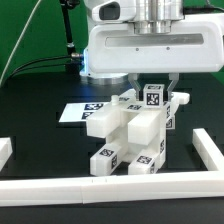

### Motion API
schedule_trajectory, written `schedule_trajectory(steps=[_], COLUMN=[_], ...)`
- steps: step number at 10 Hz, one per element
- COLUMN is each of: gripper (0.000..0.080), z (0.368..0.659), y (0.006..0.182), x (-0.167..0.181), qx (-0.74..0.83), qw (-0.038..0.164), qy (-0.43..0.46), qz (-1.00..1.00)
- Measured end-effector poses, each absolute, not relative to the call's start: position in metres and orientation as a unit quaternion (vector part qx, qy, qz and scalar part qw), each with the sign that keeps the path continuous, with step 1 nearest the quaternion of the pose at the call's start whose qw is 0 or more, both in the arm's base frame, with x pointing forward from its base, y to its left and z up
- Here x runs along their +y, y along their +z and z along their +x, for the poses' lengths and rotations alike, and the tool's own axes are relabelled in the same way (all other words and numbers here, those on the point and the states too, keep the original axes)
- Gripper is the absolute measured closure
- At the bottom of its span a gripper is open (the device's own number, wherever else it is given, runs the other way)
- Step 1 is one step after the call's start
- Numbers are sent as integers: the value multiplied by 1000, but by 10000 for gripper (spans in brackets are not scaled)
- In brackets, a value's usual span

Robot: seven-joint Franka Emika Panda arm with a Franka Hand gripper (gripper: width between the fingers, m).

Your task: Assemble chair

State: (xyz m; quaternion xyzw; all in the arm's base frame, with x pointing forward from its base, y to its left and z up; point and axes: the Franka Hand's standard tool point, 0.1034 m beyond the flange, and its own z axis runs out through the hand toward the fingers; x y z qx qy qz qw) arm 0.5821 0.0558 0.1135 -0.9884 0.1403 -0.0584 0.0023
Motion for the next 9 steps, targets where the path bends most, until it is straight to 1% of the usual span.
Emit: schedule_trajectory(steps=[4,5,7,9], gripper=[533,532,532,532], z=[582,582,582,582], y=[113,113,113,113], x=[56,55,53,53], qx=[278,344,455,521], qw=[11,17,35,41], qy=[-57,-54,-48,-44], qz=[-959,-937,-889,-852])
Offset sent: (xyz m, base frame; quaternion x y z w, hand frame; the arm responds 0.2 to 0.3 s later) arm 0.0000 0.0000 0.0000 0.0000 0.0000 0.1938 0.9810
